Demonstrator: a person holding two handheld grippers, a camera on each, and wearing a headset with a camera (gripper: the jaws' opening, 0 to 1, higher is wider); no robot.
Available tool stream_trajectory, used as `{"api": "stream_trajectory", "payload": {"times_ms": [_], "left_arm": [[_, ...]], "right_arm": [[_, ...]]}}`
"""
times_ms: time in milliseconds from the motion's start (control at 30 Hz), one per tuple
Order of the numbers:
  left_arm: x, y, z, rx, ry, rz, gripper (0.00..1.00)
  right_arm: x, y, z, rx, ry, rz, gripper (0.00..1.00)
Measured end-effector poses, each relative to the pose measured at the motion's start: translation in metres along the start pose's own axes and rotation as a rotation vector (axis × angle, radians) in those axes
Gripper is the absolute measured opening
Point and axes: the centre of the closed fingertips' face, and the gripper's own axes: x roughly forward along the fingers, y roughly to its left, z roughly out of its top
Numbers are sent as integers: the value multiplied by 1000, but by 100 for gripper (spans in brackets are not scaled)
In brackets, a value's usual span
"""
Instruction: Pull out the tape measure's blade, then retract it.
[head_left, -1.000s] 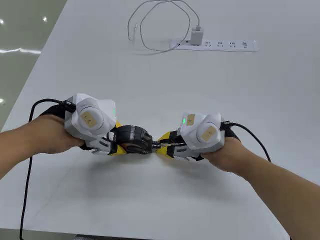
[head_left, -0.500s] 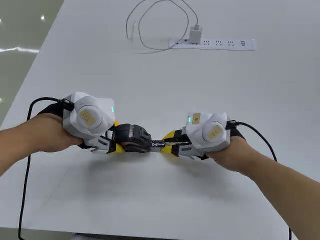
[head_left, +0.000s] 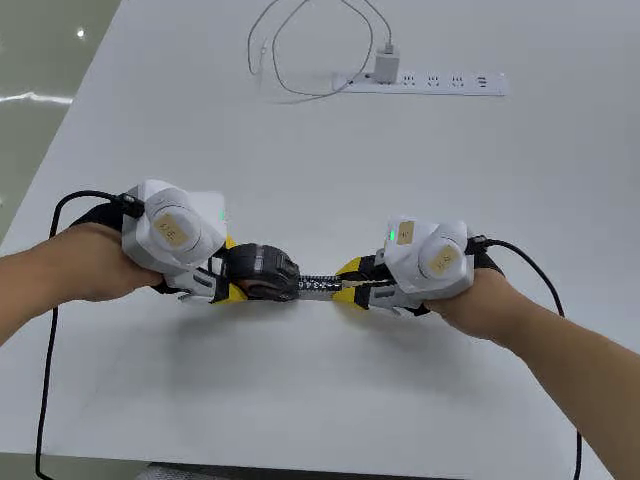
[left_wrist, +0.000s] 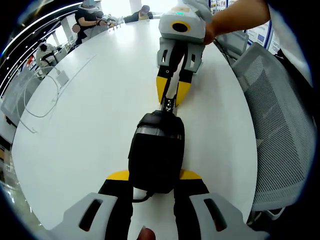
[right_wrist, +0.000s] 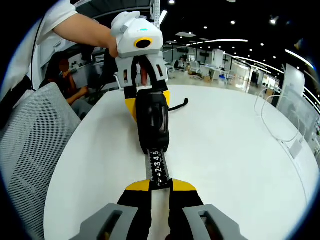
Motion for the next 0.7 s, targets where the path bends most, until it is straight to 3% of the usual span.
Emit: {"api": "stream_trajectory", "payload": {"times_ms": [700], "left_arm": [[-1,-1,0,1,-1,4,26]], "right_arm": [[-16,-3,-13,8,18,-17,8]]}}
